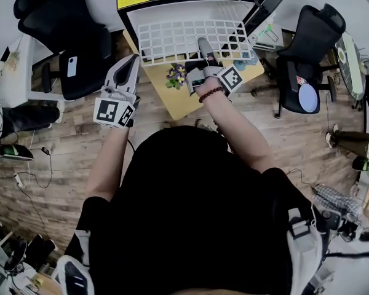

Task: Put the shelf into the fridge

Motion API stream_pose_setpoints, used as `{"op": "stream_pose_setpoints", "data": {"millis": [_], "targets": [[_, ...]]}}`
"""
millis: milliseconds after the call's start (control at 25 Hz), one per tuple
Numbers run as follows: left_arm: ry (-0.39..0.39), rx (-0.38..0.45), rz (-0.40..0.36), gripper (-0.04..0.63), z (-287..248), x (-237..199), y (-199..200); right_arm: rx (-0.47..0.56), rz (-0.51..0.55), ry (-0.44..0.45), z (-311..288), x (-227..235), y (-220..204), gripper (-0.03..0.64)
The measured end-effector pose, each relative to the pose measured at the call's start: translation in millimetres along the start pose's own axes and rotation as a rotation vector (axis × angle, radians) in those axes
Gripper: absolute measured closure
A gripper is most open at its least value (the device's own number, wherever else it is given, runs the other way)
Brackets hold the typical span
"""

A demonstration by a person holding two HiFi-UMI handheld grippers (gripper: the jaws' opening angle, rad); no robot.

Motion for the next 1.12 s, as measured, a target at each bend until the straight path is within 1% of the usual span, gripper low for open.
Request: {"op": "stream_pose_setpoints", "data": {"millis": [680,1120], "targets": [[0.013,-0.008,0.004,0.578,0.5,-1.2,-2.3,-0.024,0.023,-0.003,-14.3,6.5,1.1,0.577],[0.012,-0.007,0.006,0.578,-0.3,0.0,-2.4,-0.043,0.011,0.009,-18.6,9.6,0.3,0.577]]}}
Point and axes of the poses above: the fingertips, and each gripper's own axes: z backward along the fingers, x to its right, y out of its top, the point moved 2 cm from there along z, backward along the fingers, and after that the axes turned 7 degrees about z, right-handed, at the moved point
